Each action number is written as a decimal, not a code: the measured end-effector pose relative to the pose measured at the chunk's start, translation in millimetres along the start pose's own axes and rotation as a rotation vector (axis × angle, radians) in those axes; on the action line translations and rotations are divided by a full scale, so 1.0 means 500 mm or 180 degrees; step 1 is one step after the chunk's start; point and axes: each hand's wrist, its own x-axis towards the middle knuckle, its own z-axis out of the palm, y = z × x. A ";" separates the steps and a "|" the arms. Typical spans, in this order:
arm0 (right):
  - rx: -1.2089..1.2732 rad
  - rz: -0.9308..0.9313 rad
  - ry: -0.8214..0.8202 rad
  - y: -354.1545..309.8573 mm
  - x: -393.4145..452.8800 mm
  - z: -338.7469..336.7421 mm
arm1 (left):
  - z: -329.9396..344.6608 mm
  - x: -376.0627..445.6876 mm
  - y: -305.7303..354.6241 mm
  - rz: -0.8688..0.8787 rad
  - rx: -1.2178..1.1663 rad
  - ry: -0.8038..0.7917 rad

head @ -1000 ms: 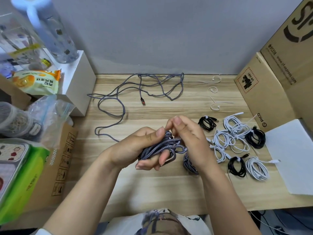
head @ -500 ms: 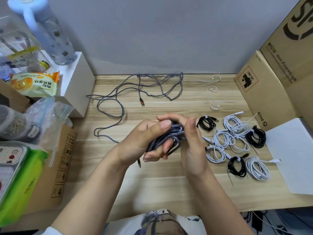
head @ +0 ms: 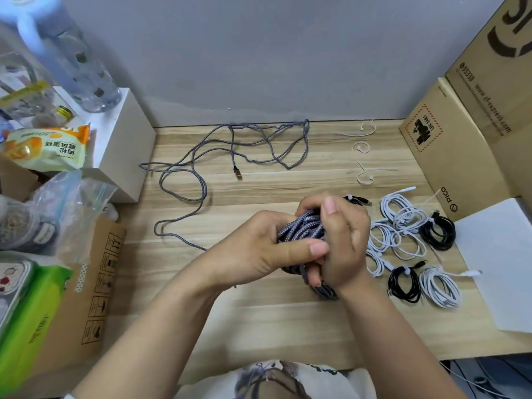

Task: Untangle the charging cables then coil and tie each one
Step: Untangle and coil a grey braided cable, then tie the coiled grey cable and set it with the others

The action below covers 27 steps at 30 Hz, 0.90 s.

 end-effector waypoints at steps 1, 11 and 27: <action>-0.0241 -0.0308 -0.0212 0.009 0.008 -0.006 | -0.009 0.005 0.000 -0.0143 0.0036 -0.0146; -0.0298 -0.0674 -0.0932 0.095 0.117 -0.026 | -0.011 0.090 -0.021 0.0070 -0.0151 0.0430; -0.3568 0.3466 -0.0583 0.500 0.207 -0.217 | -0.076 0.146 -0.074 0.0142 -0.0150 0.1467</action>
